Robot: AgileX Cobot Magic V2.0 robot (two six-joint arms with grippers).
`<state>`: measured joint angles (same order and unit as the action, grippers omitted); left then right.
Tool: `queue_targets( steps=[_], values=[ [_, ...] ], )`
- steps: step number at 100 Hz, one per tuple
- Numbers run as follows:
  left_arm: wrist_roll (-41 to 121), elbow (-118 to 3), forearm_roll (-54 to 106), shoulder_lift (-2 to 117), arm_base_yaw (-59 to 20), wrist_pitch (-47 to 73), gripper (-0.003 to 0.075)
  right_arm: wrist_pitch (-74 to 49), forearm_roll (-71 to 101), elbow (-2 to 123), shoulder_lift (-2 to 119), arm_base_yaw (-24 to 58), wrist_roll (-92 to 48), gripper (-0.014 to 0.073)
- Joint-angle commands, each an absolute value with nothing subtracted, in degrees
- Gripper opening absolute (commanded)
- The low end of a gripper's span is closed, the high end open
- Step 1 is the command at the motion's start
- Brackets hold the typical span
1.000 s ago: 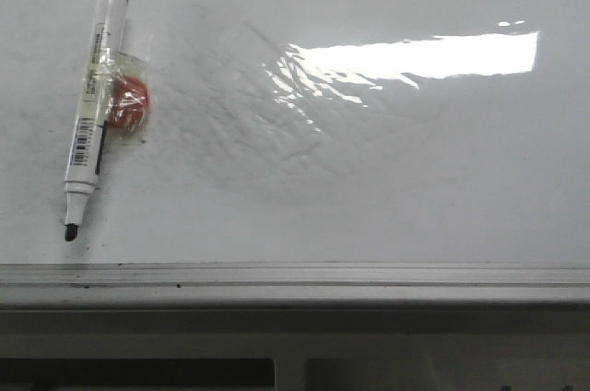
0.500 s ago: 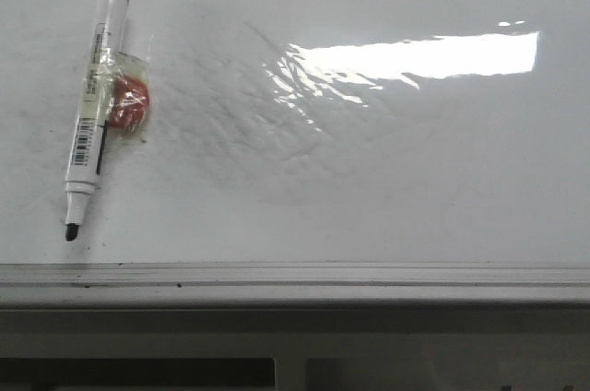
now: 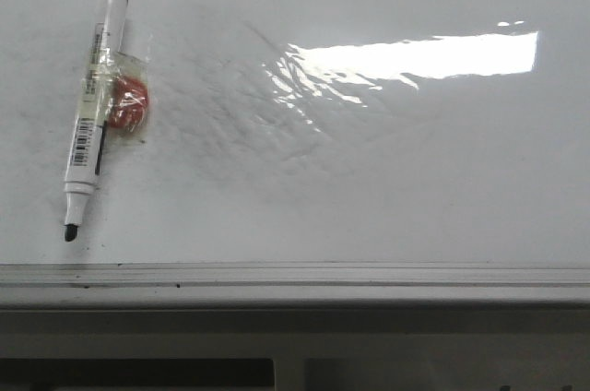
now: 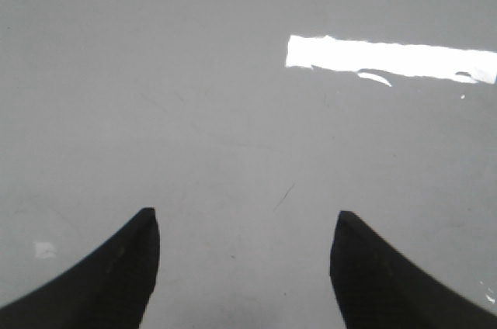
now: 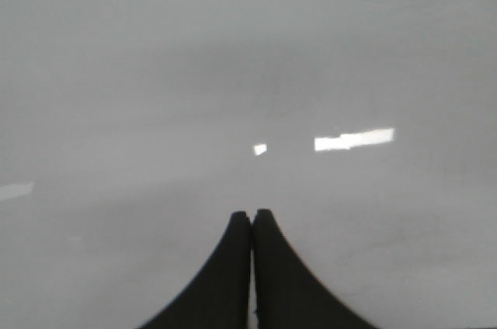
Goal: Write number 8 on whiteboard
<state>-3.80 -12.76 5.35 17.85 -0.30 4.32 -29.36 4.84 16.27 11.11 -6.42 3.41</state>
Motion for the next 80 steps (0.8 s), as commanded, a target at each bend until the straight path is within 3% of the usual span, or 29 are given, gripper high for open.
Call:
queue_targets(
  steps=[1, 13, 52, 80],
  values=[
    [-4.1, -14.3, 4.9, 20.8, -1.8, -3.5, 0.0439, -25.2, 5.2, 17.5, 12.1, -6.3, 3.5, -0.0063],
    [-4.1, -14.3, 0.0, 24.1, -7.6, -6.5, 0.044, -25.2, 5.3, 17.5, 12.1, -6.3, 3.5, -0.0063],
    [-6.0, -14.3, 0.7, 38.5, -37.3, -17.7, 0.0437, -25.3, 5.3, 17.5, 12.1, -6.3, 3.5, -0.0063],
    [-6.0, -14.3, 4.6, 49.7, -43.6, -25.2, 0.0407, -25.3, 5.3, 17.3, 12.1, -6.3, 3.5, -0.0063]
  ],
)
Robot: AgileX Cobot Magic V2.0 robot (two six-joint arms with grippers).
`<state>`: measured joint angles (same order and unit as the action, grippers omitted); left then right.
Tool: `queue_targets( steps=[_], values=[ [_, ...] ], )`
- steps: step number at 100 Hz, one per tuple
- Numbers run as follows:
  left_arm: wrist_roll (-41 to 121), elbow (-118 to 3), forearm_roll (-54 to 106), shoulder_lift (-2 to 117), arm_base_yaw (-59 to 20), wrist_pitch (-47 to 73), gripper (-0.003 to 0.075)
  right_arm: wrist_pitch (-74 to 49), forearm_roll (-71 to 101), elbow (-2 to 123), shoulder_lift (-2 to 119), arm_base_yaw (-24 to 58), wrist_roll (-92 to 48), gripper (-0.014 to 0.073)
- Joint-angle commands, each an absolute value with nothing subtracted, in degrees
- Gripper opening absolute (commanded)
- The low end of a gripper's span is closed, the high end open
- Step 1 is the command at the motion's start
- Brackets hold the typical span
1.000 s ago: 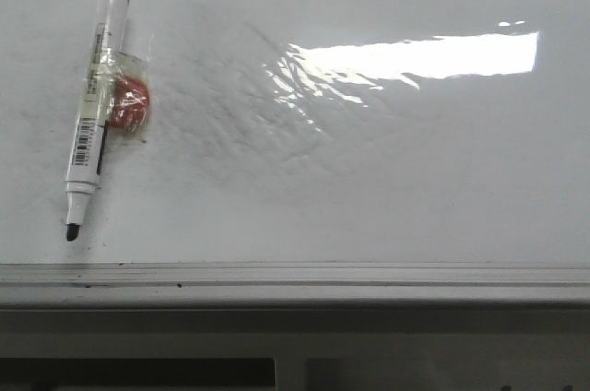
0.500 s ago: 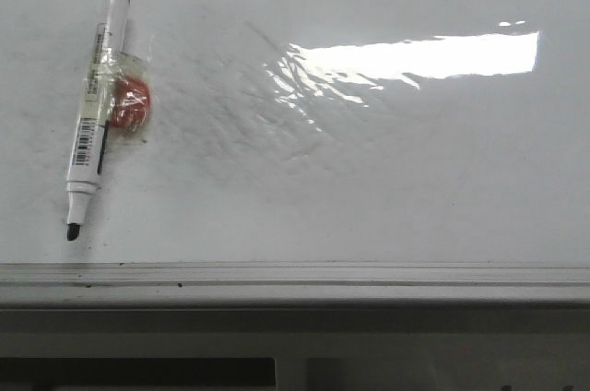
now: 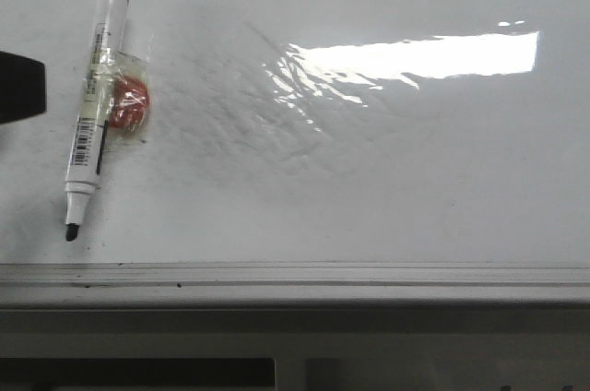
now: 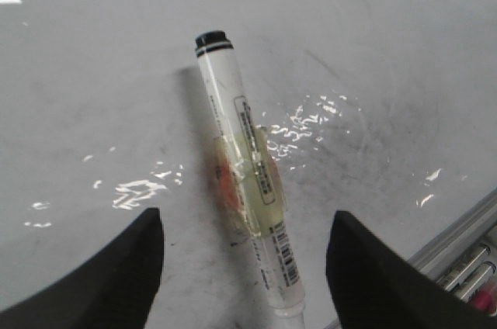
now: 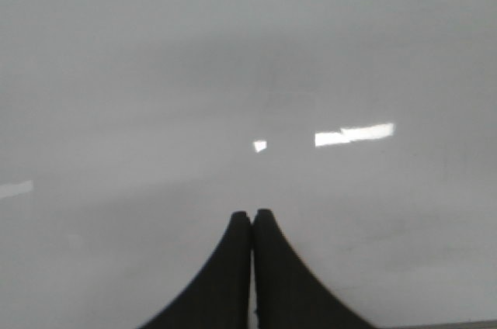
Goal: Write number 8 on whiteboard
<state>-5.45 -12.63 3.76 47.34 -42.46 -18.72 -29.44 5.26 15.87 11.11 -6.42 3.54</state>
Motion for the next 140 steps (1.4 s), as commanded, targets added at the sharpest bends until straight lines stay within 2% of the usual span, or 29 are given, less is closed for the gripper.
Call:
queue_targets(
  steps=[1, 26, 33, 61, 80, 103, 110, 129, 140],
  values=[
    [-6.0, -14.4, 4.6, 50.1, -43.8, -25.4, 0.0407, -25.3, 5.3, 17.3, 12.1, -6.3, 3.5, -0.0063],
    [-6.0, -14.7, 4.6, 56.8, -44.7, -30.5, 0.0406, -25.3, 5.3, 17.3, 12.1, -6.3, 3.5, -0.0063],
    [-6.0, -14.7, 4.8, 58.3, -44.7, -30.7, 0.0384, -25.3, 5.3, 17.3, 12.1, -6.3, 3.5, -0.0063],
    [-6.0, -14.7, 5.1, 61.4, -44.6, -30.7, 0.0137, -25.6, 6.4, 17.3, 12.2, -5.0, 3.5, -0.0063],
    [-5.6, -14.7, 5.1, 61.9, -44.6, -30.9, -0.0022, -26.0, 6.7, 17.7, 14.6, 7.2, 3.2, -0.0063],
    [-5.3, -14.7, 0.0, 61.3, -44.6, -32.6, -0.002, -24.9, 6.7, 22.6, 23.8, 23.7, -2.8, -0.0057],
    [-5.3, -14.9, -6.6, 60.7, -44.6, -34.5, -0.002, -23.5, 6.7, 25.5, 28.0, 28.9, -2.8, -0.0006],
    [-5.3, -16.4, -16.0, 60.5, -44.6, -35.7, -0.002, -20.9, 6.7, 34.5, 40.5, 42.4, -3.0, 0.0266],
    [-4.7, -17.3, -22.2, 60.5, -44.6, -36.4, -0.002, -19.0, 6.7, 39.5, 47.2, 47.3, -3.0, 0.0295]
  ],
)
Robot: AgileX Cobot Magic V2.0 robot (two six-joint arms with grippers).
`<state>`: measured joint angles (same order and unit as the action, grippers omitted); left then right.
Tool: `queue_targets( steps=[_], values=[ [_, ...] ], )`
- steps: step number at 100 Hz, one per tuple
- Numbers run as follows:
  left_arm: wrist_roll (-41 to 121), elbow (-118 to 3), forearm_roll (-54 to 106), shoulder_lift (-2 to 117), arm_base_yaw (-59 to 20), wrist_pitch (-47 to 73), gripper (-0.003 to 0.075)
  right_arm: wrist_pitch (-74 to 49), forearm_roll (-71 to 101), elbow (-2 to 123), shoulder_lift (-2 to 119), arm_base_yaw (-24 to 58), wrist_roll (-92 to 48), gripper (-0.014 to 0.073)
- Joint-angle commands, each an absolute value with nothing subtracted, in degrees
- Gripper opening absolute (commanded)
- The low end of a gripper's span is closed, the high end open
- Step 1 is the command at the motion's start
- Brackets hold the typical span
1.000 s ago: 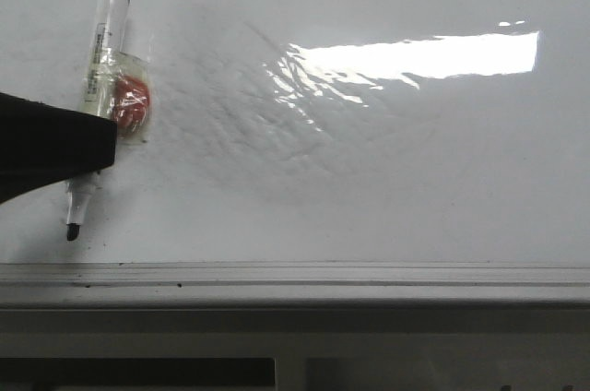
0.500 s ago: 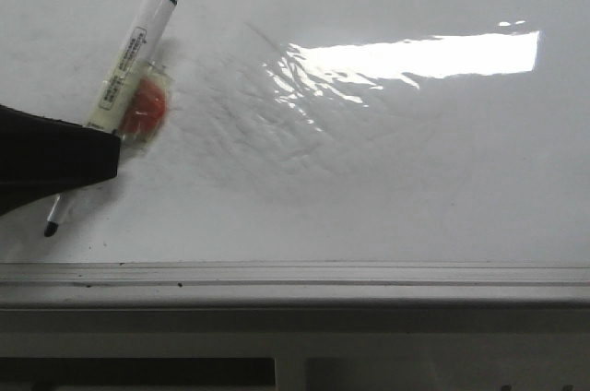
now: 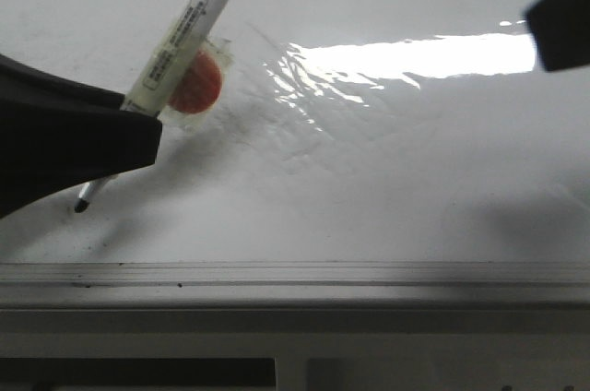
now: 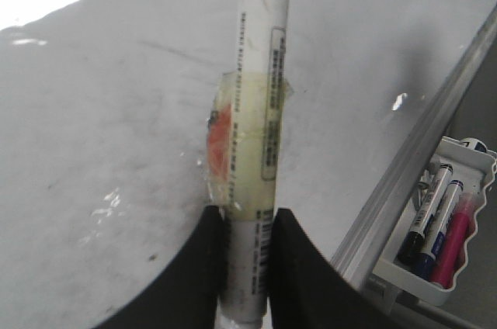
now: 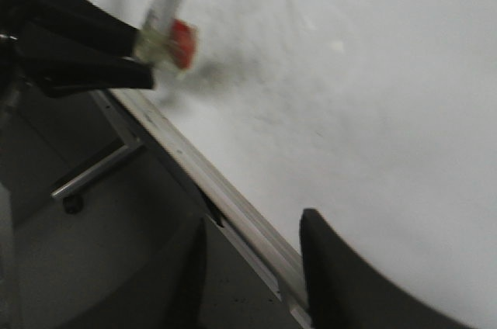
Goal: Write number 8 on whiteboard
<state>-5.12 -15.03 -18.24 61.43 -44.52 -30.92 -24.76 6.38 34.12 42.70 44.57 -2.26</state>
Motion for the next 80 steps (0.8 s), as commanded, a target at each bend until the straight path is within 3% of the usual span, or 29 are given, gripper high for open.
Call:
queue_targets(
  steps=[1, 47, 54, 70, 80],
  values=[
    [-4.7, -17.4, -23.1, 60.5, -44.6, -36.5, -0.002, -18.9, 6.7, 39.7, 47.6, 47.5, -3.0, 0.0294],
    [-4.3, -17.7, -27.7, 60.6, -44.6, -38.2, -0.002, -16.0, 10.5, 51.0, 63.2, 49.6, -3.0, 0.028],
    [-4.3, -17.7, -27.7, 60.6, -44.6, -38.2, -0.002, -16.0, 11.5, 51.0, 64.0, 49.6, -3.0, 0.0213],
    [-4.3, -17.7, -27.7, 60.7, -44.6, -38.0, -0.0013, -16.3, 12.8, 51.0, 64.4, 49.6, -3.0, -0.0069],
    [-4.3, -17.7, -27.7, 60.7, -44.6, -38.0, 0.0103, -16.3, 12.9, 51.0, 64.4, 49.6, -3.0, -0.0064]
  ],
)
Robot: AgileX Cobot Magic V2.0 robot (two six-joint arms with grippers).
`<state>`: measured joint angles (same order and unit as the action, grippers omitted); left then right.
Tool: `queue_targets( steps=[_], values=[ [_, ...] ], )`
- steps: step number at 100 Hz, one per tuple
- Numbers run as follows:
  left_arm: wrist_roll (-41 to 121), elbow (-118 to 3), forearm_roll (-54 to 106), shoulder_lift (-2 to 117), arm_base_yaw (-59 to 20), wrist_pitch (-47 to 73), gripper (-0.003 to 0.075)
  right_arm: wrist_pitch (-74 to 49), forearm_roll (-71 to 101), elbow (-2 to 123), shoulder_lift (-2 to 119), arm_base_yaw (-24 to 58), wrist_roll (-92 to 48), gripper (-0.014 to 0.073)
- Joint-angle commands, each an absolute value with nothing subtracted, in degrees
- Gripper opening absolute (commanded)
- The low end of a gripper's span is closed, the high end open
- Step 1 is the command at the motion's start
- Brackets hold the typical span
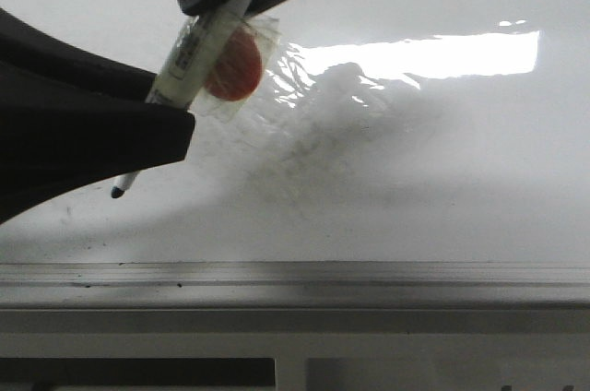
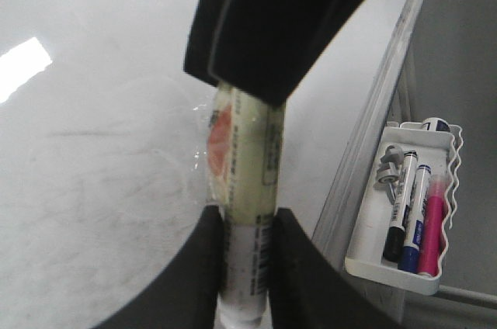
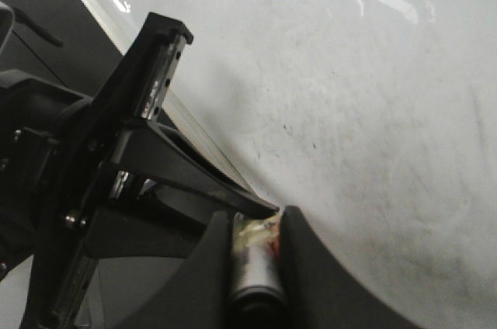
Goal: Write number 8 on whiteboard
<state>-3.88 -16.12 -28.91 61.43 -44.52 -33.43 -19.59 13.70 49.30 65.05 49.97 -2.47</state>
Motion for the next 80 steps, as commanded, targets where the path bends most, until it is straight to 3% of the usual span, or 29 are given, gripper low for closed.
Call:
queue_targets(
  steps=[1, 10, 17, 40, 63, 80],
  values=[
    [-4.3, -17.7, -27.7, 60.7, -44.6, -38.0, 0.0114, -16.3, 12.9, 51.0, 64.4, 49.6, -3.0, -0.0064],
    [-4.3, -17.7, -27.6, 60.7, -44.6, -38.0, 0.0253, -17.1, 12.8, 51.0, 64.4, 49.6, -3.1, -0.0064],
    [-4.6, -17.7, -27.3, 60.7, -44.6, -37.7, 0.0299, -16.8, 12.6, 51.0, 64.4, 49.6, -3.1, -0.0064],
    [-7.9, -17.6, -22.5, 54.4, -44.6, -29.5, 0.03, -17.3, 12.6, 51.8, 62.5, 47.4, -2.6, -0.0062],
    [-9.9, -17.6, -19.0, 41.7, -44.6, -21.5, 0.03, -21.3, 11.1, 58.3, 62.7, 41.7, -2.1, -0.0062],
    [-9.9, -17.6, -18.9, 38.7, -44.6, -18.1, 0.03, -24.7, 10.0, 63.1, 62.8, 35.3, -2.1, -0.0058]
  ],
)
